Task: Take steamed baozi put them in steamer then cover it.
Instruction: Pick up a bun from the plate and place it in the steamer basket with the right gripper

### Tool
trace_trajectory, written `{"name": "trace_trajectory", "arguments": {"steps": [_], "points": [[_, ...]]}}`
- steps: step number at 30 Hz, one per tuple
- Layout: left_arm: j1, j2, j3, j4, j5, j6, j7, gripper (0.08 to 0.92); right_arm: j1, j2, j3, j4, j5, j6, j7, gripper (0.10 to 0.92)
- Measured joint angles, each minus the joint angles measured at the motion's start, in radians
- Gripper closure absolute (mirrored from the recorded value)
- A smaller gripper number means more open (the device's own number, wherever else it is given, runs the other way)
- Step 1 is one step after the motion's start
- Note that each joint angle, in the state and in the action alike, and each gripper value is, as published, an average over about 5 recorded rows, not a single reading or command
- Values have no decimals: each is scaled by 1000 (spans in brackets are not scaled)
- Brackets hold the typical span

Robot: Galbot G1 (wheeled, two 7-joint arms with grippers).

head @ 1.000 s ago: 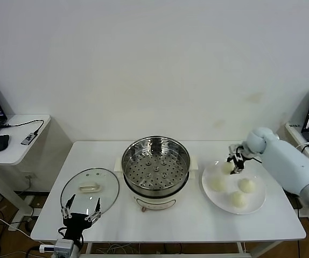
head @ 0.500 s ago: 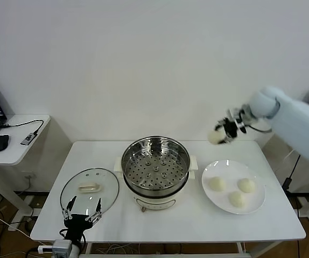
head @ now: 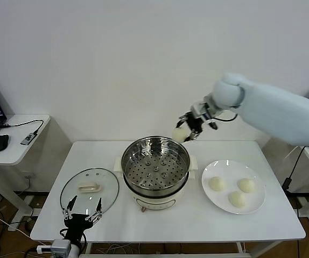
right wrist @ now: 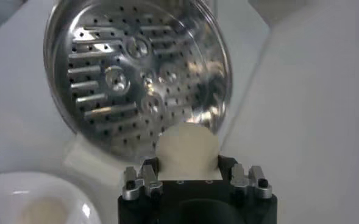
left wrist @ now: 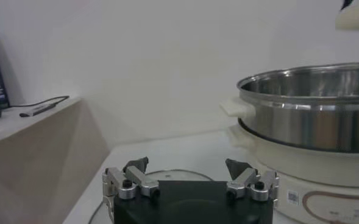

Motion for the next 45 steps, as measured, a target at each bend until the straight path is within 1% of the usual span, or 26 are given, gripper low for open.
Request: {"name": "trace_trajectory", "arguments": {"steps": [9,18,27,35,38,41,43,45], "points": [[-3,6,-14,2,-5,1,0,177,-54,122,-34,-84,-140,151,47,420],[-4,17,-21,8,-7,2,-1,177,-129,200,-23,-196,-297,294,94,420],[-5,15,-21,7,-1,2,-1,177,-178,248,7,-282,-408,390,137,414],[-5,13,-19,4,5,2,0,177,-184,279,23,-331,-466,442,165,406],[-5,12,-17,4,6,2,0,177,-184,285,21,-337,-470,451,171,351],[-6,11,-16,4,7,2,0,177,-176,283,13,-332,-461,452,170,267],[-6,11,-16,2,7,2,0,177,-164,277,5,-322,-444,446,163,227],[-6,12,-16,-1,7,3,0,177,-144,268,-6,-301,-413,428,148,211]]}}
